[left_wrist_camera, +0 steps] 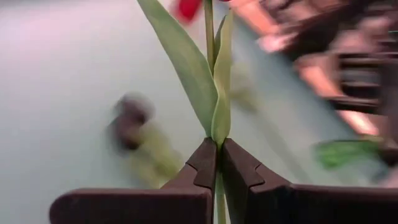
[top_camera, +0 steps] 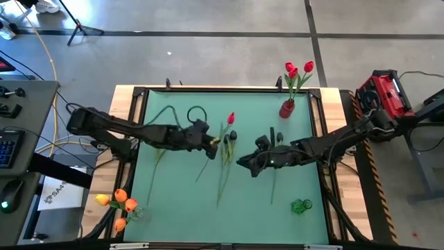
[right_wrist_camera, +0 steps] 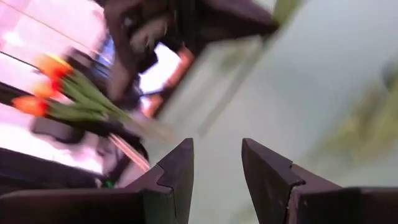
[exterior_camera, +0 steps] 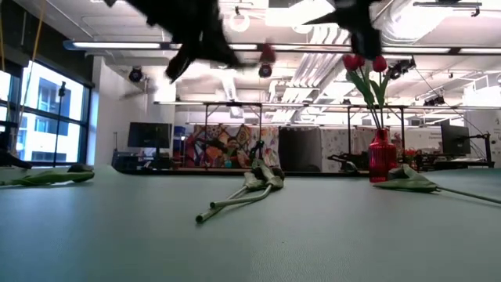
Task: Sort flowers into vase by color
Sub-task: Put the red tulip into the red vase
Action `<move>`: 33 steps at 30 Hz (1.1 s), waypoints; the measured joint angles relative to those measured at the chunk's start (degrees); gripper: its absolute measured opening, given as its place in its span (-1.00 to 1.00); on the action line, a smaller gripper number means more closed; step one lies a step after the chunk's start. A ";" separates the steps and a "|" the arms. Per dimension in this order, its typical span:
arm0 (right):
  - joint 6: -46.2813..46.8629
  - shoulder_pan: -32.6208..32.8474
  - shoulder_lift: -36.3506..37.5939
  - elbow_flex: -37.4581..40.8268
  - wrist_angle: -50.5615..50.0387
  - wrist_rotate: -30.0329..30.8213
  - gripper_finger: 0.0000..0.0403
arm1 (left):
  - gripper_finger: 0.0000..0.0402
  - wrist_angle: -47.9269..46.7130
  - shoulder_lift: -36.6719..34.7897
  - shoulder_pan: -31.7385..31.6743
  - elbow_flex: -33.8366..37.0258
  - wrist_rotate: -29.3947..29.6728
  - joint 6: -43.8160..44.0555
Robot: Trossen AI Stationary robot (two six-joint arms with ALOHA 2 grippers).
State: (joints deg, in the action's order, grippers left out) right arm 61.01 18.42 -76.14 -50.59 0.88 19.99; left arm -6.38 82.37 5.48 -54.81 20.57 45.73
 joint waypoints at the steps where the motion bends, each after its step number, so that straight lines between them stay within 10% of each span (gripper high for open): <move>1: -2.34 -0.31 0.00 0.00 2.83 0.90 -0.39 | -1.00 3.04 -0.99 0.00 0.00 -1.40 -2.93; 18: -27.68 -3.57 4.10 0.02 25.63 5.70 -0.38 | -1.00 25.66 -6.44 -2.65 -0.11 -25.17 -17.90; 33: -38.00 -4.89 3.78 0.02 31.41 2.50 -0.15 | -1.00 27.42 -6.47 -2.95 -0.11 -28.41 -17.96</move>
State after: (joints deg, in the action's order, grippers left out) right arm 23.01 13.53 -72.36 -50.57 32.28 22.49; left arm 21.05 75.90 2.52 -54.92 -7.84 27.77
